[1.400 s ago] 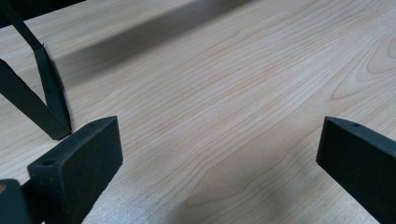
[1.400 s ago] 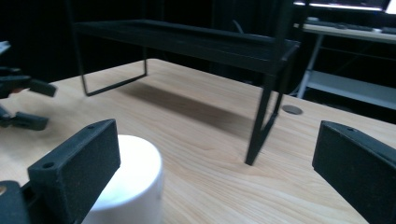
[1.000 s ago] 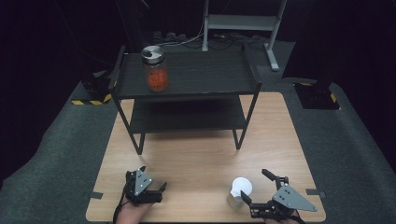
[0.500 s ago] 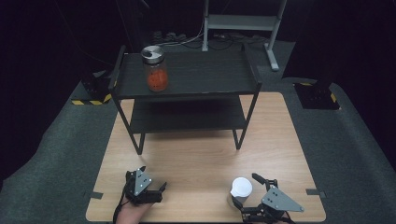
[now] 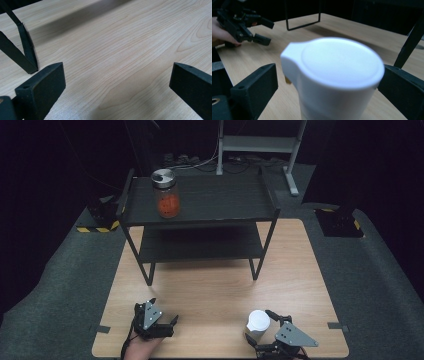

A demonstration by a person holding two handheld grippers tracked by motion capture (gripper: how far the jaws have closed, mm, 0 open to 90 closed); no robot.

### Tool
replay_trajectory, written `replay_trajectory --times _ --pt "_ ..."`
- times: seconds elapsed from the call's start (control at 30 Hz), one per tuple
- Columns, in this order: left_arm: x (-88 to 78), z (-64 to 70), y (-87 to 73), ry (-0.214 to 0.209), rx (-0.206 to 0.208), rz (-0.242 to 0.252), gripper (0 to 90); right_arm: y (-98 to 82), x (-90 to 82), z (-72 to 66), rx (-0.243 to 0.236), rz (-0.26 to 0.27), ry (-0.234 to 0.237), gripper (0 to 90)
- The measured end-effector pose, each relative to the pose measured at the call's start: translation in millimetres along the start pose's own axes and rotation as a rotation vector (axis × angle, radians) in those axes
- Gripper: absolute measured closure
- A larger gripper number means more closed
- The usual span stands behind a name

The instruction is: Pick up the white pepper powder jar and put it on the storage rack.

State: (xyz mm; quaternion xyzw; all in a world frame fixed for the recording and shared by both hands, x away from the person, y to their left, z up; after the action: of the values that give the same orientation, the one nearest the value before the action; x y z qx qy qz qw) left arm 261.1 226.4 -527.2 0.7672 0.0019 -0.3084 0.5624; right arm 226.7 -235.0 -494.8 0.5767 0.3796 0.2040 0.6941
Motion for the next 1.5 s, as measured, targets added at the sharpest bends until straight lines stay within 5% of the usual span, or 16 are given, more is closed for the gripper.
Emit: replay_trajectory --times 0.4,0.7,1.1,1.5 --pt "0.1 -0.5 -0.1 -0.002 -0.003 0.000 0.9 -14.5 6.4 8.1 0.025 -0.039 0.033 15.3" --pt "0.2 -0.2 0.0 -0.003 -0.003 0.000 1.0 -17.8 2.9 12.8 0.047 -0.016 0.057 28.1" --pt "0.0 -1.2 -0.1 -0.006 -0.007 0.001 1.0 -15.7 2.3 13.1 0.037 -0.012 0.052 29.7" --pt "-0.2 -1.2 -0.3 -0.008 -0.006 0.004 1.1 1.5 -5.7 11.3 0.045 0.070 0.003 29.8"
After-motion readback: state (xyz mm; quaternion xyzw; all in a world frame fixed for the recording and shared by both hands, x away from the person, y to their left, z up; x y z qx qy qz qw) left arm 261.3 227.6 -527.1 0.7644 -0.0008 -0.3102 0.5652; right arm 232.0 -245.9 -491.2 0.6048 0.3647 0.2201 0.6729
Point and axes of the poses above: each handheld gripper's, and its own axes: x roughly forward along the jaws, y roughly out of its top, z roughly to its right, the point moved 10 cm from there along x, roughly forward along the jaws, and after that the axes turned 2 degrees about y, right-handed, at the moved point
